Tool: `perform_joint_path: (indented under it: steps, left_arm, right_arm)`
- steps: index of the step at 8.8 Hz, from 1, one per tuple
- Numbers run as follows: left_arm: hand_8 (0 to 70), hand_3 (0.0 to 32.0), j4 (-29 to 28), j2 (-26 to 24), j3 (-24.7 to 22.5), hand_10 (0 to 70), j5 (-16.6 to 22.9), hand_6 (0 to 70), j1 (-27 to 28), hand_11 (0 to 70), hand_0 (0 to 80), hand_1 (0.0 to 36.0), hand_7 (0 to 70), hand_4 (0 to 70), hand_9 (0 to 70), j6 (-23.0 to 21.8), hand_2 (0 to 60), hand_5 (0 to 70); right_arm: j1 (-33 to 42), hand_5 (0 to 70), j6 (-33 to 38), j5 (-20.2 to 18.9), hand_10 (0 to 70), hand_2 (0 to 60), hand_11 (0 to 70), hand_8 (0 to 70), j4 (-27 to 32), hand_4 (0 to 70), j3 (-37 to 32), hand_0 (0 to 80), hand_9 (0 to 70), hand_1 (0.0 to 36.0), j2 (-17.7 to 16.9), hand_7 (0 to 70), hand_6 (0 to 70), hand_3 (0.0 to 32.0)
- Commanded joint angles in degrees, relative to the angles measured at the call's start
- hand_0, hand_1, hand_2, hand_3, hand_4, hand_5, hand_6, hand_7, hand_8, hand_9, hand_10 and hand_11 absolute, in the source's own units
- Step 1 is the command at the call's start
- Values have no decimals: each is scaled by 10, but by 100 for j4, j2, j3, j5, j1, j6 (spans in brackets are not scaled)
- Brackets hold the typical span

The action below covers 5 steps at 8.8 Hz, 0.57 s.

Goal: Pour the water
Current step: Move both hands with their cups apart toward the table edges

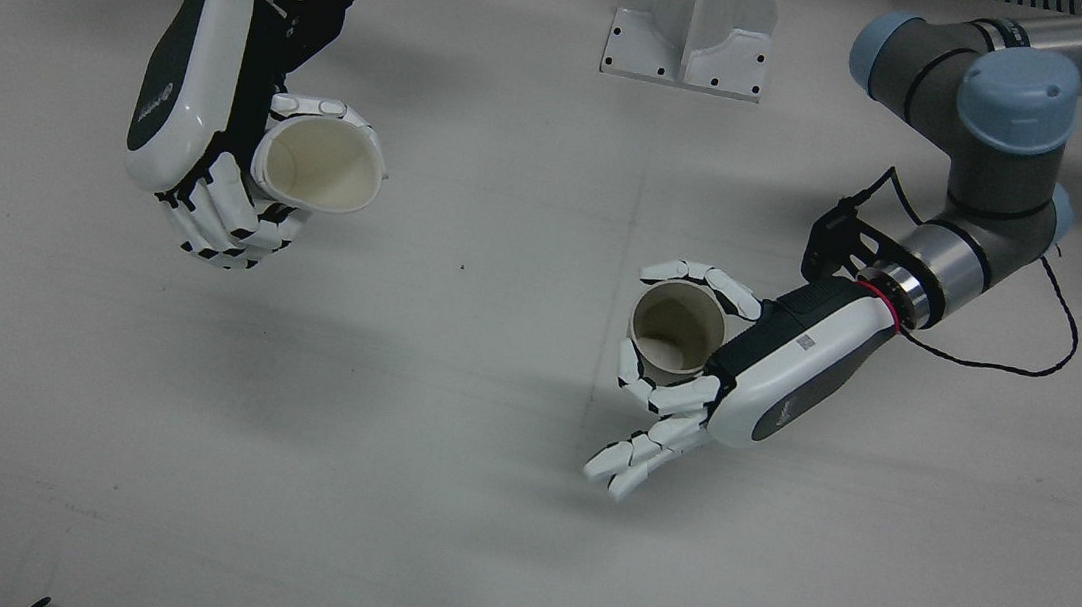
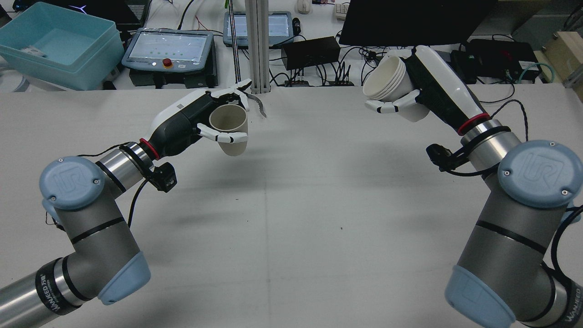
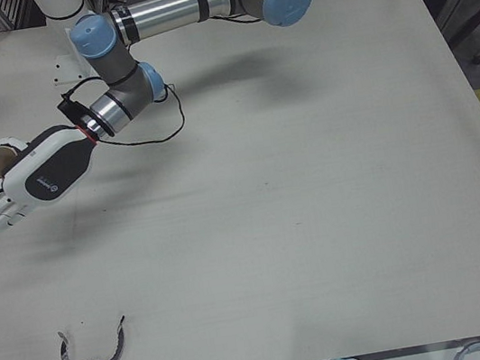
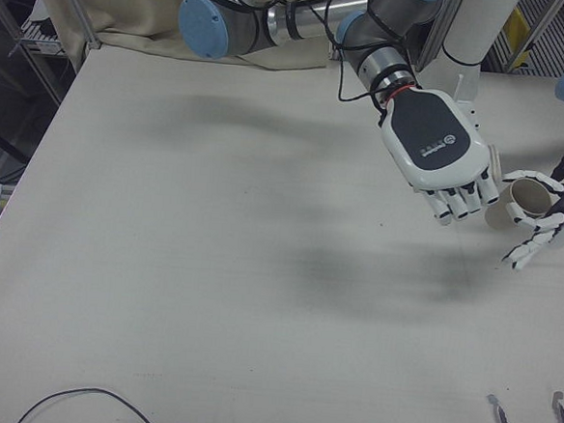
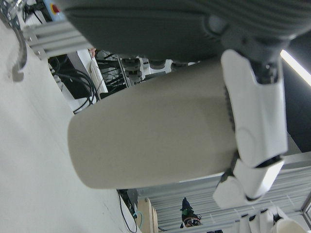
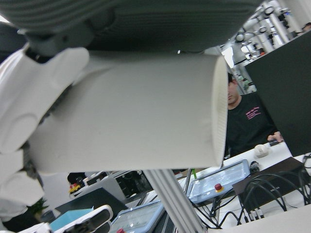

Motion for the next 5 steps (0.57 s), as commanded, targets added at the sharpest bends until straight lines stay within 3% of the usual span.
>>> perform_joint_path:
  steps: [1, 3, 5]
  left_arm:
    - [14, 0, -81, 880, 13, 47, -69, 22, -553, 97, 477, 360, 73, 264, 21, -337, 600, 606]
    - [13, 0, -449, 1706, 39, 46, -375, 19, -702, 95, 477, 360, 69, 260, 21, -355, 600, 595]
    - [13, 0, -1246, 2428, 572, 47, -534, 18, -1035, 96, 474, 360, 68, 258, 21, -416, 600, 592]
  right_arm:
    - [419, 700, 880, 702, 351, 600, 507, 448, 170, 173, -16, 470, 603, 214, -251, 664, 548, 0]
    - [419, 700, 1774, 1047, 349, 600, 504, 456, 618, 186, -173, 466, 615, 202, -541, 657, 539, 0]
    - [410, 700, 1867, 1039, 345, 600, 498, 454, 629, 187, -218, 466, 613, 201, -551, 661, 540, 0]
